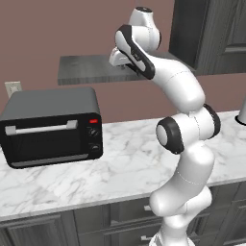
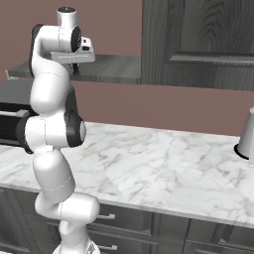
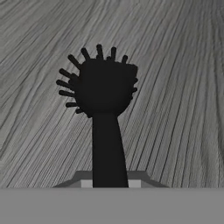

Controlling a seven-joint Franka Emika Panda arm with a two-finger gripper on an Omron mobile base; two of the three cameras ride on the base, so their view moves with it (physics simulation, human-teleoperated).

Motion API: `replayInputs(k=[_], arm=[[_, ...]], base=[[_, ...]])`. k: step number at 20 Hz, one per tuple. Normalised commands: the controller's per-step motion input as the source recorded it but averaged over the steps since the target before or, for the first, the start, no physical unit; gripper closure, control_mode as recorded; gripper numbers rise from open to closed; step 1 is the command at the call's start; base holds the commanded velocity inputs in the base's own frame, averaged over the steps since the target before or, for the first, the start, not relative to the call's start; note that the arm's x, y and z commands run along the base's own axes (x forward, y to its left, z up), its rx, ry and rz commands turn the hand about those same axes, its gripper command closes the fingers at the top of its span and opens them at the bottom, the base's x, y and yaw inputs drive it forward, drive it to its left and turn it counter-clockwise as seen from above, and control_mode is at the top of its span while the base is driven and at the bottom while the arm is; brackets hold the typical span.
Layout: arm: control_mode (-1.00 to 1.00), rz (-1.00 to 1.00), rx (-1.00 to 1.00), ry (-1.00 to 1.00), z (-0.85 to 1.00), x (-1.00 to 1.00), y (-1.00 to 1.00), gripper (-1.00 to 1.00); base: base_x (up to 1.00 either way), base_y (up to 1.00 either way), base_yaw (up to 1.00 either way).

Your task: Open the cabinet. Pick the dish brush and place it next to the sink. Then close the cabinet.

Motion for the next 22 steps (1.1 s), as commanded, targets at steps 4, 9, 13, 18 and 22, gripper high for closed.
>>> replayInputs(k=[4,9,13,18,22], arm=[[-1.0,0.0,0.01,-0.05,0.22,-0.35,-0.01,1.0],[-1.0,0.0,0.03,-0.1,0.16,-0.87,-0.13,1.0],[-1.0,0.0,0.0,-0.08,0.0,-1.0,-0.19,1.0],[-1.0,0.0,0.0,-0.04,0.0,-1.0,-0.17,1.0],[-1.0,0.0,0.0,-0.03,-0.07,-1.0,-0.22,1.0]], base=[[0.0,0.0,0.0],[0.0,0.0,0.0],[0.0,0.0,0.0],[0.0,0.0,0.0],[0.0,0.0,0.0]])
